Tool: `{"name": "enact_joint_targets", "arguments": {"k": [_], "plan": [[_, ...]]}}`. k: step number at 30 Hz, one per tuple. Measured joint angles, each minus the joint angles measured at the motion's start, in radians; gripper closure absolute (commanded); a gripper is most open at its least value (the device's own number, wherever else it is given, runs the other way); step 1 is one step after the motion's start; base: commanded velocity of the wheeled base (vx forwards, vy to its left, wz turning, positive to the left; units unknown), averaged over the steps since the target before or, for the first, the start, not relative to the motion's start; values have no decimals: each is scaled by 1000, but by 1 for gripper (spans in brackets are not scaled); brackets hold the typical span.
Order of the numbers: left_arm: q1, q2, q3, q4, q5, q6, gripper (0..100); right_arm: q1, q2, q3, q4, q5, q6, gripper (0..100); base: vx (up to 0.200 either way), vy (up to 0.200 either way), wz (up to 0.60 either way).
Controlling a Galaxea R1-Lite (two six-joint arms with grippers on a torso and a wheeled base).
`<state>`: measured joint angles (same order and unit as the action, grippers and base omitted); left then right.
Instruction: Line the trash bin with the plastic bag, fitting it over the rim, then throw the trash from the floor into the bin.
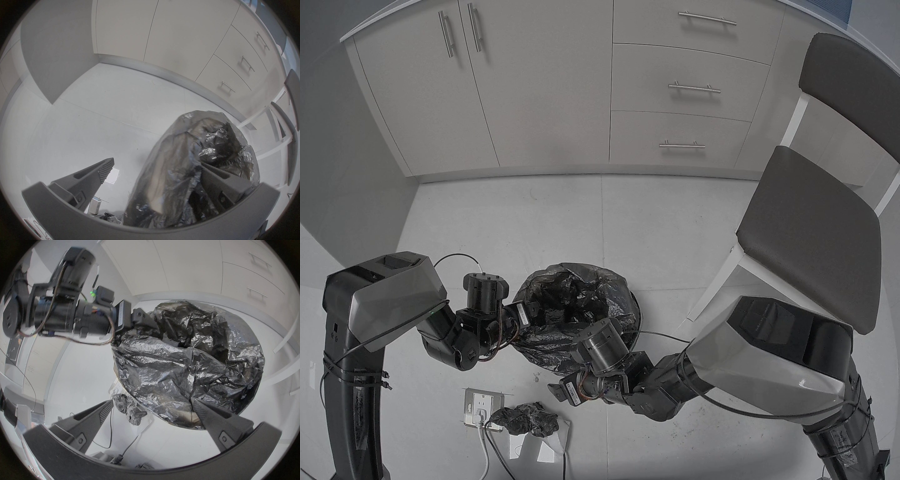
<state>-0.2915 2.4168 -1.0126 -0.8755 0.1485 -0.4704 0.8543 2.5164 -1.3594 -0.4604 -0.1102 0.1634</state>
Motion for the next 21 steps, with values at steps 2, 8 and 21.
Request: {"name": "enact_joint_targets", "arguments": {"k": [2,8,21], "plan": [[0,0,-1,0,0,-1,0,3,0,8,3,1,0,0,0,0,0],[1,0,0,0,-1,-1,0,13,-2,26,1,2,0,0,0,0,0],[0,0,0,0,0,-2,0,42,-45,73,-1,3,8,0,0,0,0]]}}
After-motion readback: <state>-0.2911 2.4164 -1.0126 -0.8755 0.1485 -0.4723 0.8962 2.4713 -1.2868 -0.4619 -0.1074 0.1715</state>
